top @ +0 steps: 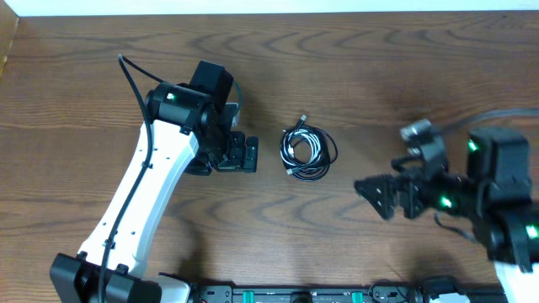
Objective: Untangle cables
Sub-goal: 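Move the right gripper over the cable bundle and lower it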
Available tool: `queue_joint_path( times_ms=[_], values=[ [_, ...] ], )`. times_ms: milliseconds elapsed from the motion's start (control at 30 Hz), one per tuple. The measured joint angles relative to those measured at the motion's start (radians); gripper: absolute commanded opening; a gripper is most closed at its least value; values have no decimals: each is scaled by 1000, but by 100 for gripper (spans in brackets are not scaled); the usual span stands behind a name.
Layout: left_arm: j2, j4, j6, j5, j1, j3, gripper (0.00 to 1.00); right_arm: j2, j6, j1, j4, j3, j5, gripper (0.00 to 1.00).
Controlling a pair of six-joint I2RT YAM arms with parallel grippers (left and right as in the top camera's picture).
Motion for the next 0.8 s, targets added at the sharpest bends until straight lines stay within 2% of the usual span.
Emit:
queue_joint_path(
  times_ms=[100,167,300,500,800],
  values=[
    [0,0,0,0,0,0,98,79,27,47,79,5,-56,97],
    [0,0,0,0,0,0,98,126,38,74,117,4,-85,78],
    [0,0,0,-1,0,0,98,230,124,121,190,5,-53,68],
    [0,0,0,0,0,0,98,427,340,156,225,4,187,63],
    [0,0,0,0,0,0,98,640,488,207,342,4,270,58]
  ],
)
